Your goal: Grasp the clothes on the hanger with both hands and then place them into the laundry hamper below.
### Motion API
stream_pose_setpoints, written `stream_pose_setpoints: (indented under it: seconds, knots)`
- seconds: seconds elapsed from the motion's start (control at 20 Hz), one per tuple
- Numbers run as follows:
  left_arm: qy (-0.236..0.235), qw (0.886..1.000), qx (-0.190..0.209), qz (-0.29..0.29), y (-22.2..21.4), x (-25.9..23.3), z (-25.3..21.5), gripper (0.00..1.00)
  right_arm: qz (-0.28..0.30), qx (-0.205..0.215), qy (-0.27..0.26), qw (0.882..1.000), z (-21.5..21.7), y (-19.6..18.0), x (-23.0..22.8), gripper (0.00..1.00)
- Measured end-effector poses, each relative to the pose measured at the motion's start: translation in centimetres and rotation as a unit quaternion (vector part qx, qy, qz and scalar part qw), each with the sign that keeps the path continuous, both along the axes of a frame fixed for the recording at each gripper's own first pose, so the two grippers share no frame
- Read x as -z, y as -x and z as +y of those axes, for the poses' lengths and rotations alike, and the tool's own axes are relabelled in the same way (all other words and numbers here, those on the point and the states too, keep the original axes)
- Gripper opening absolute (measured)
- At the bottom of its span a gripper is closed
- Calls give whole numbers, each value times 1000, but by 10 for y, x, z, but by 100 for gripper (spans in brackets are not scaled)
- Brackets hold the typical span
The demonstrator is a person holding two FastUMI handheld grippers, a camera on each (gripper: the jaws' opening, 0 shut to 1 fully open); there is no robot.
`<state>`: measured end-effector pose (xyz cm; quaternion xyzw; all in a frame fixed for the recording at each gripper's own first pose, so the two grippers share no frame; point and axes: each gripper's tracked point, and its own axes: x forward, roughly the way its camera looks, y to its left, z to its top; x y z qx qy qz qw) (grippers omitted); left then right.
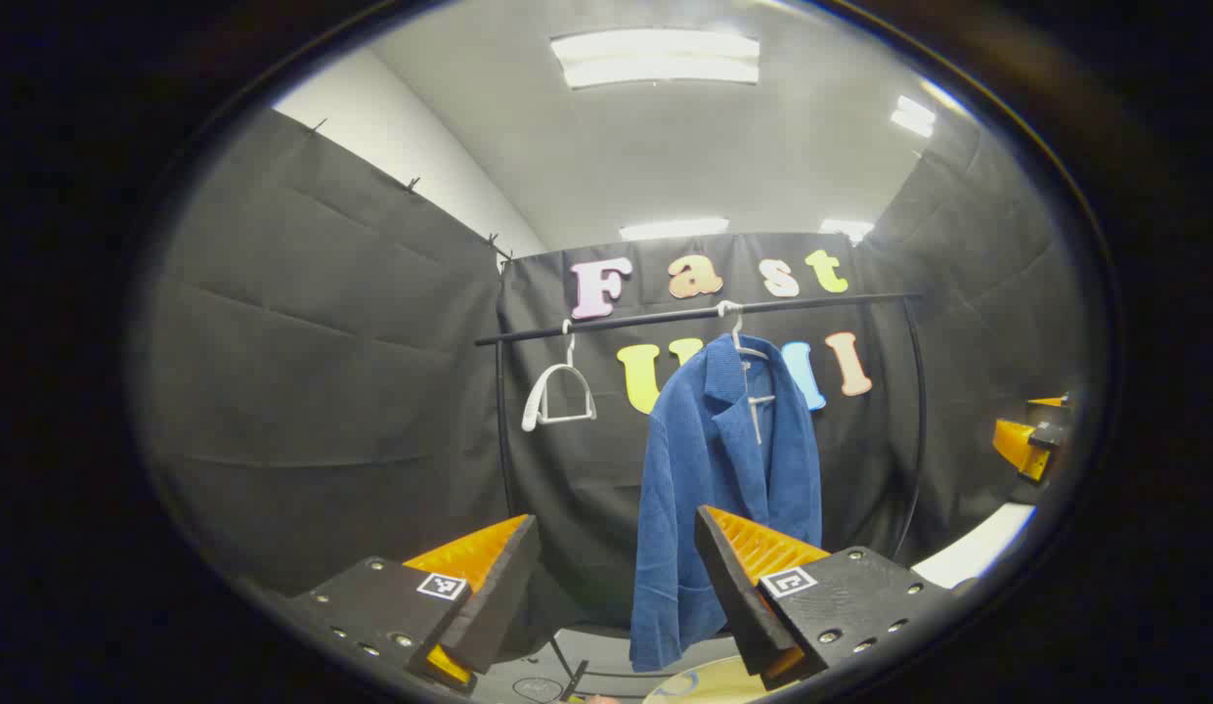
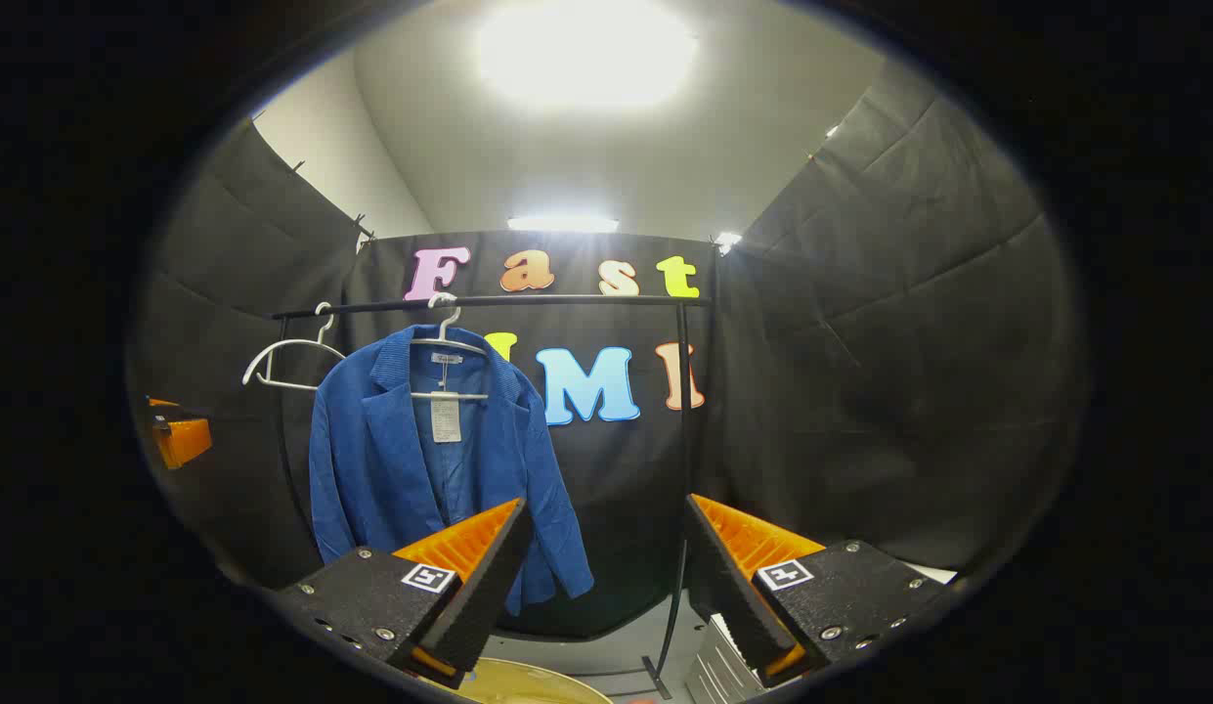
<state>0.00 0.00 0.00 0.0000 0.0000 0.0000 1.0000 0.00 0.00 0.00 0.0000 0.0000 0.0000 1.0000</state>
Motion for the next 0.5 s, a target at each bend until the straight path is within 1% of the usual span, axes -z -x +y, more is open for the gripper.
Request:
stream_pose_setpoints:
  seconds: [0.5]
  knots:
    - [3, 1000, 1, -5, 6, -3, -9, 92, -5, 1, -7, 1000, -7, -6, -2, 96]
